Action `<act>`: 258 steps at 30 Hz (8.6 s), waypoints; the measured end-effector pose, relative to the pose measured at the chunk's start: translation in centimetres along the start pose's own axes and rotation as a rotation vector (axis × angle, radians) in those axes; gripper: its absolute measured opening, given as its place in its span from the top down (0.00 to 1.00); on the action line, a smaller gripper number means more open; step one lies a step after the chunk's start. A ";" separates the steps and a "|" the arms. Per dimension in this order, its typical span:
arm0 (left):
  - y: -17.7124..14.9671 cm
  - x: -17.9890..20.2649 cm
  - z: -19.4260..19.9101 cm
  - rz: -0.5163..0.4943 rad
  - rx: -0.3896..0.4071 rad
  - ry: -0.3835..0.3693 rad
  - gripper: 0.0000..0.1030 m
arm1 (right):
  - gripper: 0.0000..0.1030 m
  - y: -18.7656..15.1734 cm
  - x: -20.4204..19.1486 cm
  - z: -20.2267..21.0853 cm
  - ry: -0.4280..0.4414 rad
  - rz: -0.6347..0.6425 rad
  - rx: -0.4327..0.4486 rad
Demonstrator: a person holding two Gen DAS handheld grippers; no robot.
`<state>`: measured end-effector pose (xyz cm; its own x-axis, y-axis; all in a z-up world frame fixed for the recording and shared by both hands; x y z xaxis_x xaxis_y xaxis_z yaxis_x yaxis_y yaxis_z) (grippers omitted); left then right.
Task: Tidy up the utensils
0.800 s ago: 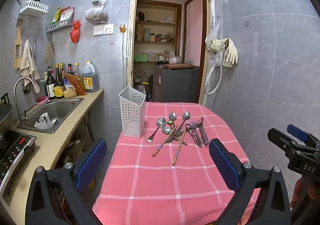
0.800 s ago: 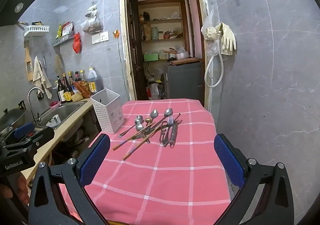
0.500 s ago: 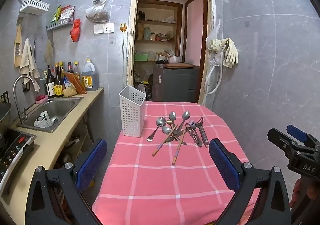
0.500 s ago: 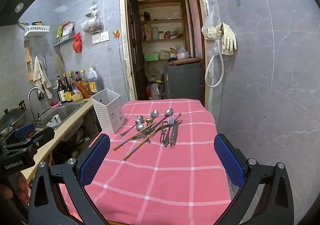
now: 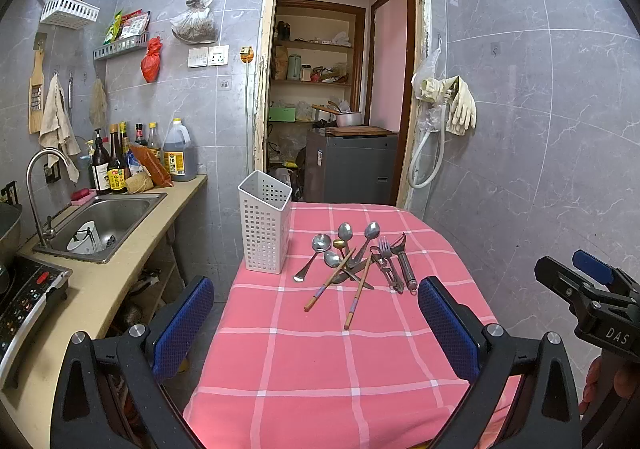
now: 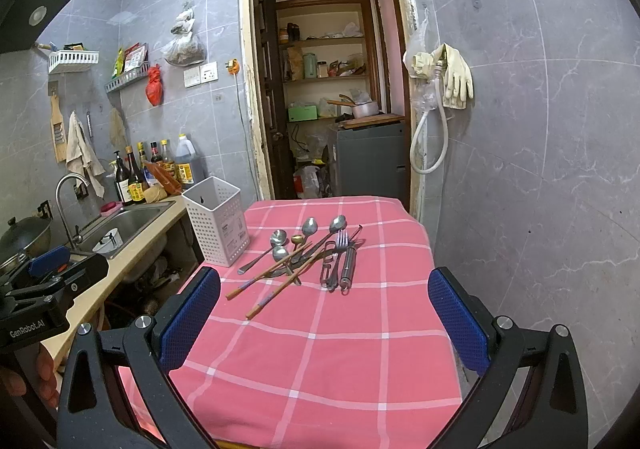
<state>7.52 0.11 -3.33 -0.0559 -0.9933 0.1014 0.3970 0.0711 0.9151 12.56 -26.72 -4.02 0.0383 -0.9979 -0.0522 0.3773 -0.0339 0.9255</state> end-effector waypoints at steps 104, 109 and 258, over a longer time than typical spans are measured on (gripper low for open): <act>2.1 0.3 -6.2 -0.049 -0.035 -0.071 0.00 | 0.01 2.9 1.5 -4.6 -0.071 -0.034 0.029; 4.2 0.2 -9.1 -0.070 0.001 -0.110 0.00 | 0.01 4.7 1.3 -6.8 -0.101 -0.041 0.058; 19.4 -16.6 -31.4 0.200 0.180 -0.197 0.93 | 0.97 11.4 -22.3 -38.3 0.494 -0.407 -0.110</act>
<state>44.90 15.07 0.45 -0.1767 -0.9225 0.3432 0.2509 0.2949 0.9220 51.49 -2.71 -6.69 0.2833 -0.7629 -0.5811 0.5428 -0.3719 0.7530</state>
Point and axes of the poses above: each gripper's, at about its wrist camera, not at the fingertips, and z roughly against the way its jaws point, x to its right, y to its top, the point moved 8 cm from there along -z, roughly the way its jaws point, and after that the axes turned 5 degrees about -y, right-handed, at the moved point
